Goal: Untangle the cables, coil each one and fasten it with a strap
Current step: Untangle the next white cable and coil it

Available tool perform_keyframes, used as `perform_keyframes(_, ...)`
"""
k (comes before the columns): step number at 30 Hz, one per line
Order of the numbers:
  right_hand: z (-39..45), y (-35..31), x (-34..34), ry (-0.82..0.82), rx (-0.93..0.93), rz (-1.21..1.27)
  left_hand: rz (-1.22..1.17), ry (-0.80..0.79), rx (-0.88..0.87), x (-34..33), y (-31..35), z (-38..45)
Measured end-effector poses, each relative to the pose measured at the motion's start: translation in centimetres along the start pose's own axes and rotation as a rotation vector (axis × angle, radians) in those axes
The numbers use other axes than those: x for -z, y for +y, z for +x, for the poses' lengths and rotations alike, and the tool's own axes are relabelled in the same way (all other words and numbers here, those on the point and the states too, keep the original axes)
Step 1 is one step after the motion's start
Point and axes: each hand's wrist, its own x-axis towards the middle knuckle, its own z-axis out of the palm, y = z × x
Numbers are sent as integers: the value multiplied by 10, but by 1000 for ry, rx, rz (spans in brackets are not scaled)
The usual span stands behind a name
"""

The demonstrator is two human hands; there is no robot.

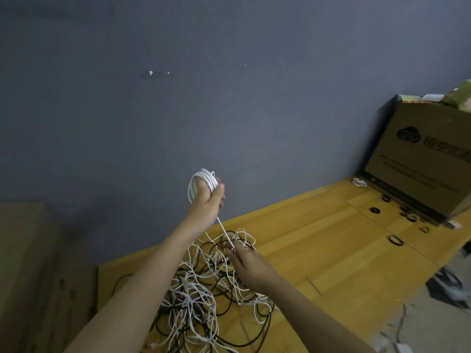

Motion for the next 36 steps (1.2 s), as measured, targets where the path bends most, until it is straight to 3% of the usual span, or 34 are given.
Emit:
perform_keyframes(5,-4,-14,13,182,322,-319,576,-242,47,1,-30,-7)
perform_keyframes(7,0,-9,20,332,464,-386,656,-310,50,3,-39,-14)
perform_keyframes(9,6,-3,32,377,521,-429,645,-401,124,3,-45,-21)
perform_keyframes(11,8,4,45,401,488,-360,637,-482,182,5,-51,-28)
perform_keyframes(14,8,16,59,396,281,-106,543,-525,85,7,-51,-35)
perform_keyframes(17,12,18,65,394,195,122,455,-561,59,6,-42,-39)
perform_keyframes(23,14,29,52,280,-121,462,57,-481,167,16,-13,-33)
perform_keyframes(29,-2,40,5,2,-288,206,-225,-249,158,14,5,-25)
perform_keyframes(33,0,21,-8,-126,-142,-99,-492,-189,197,-2,5,-21)
perform_keyframes(36,5,4,-16,-136,57,-376,-314,-104,129,-18,-7,-15)
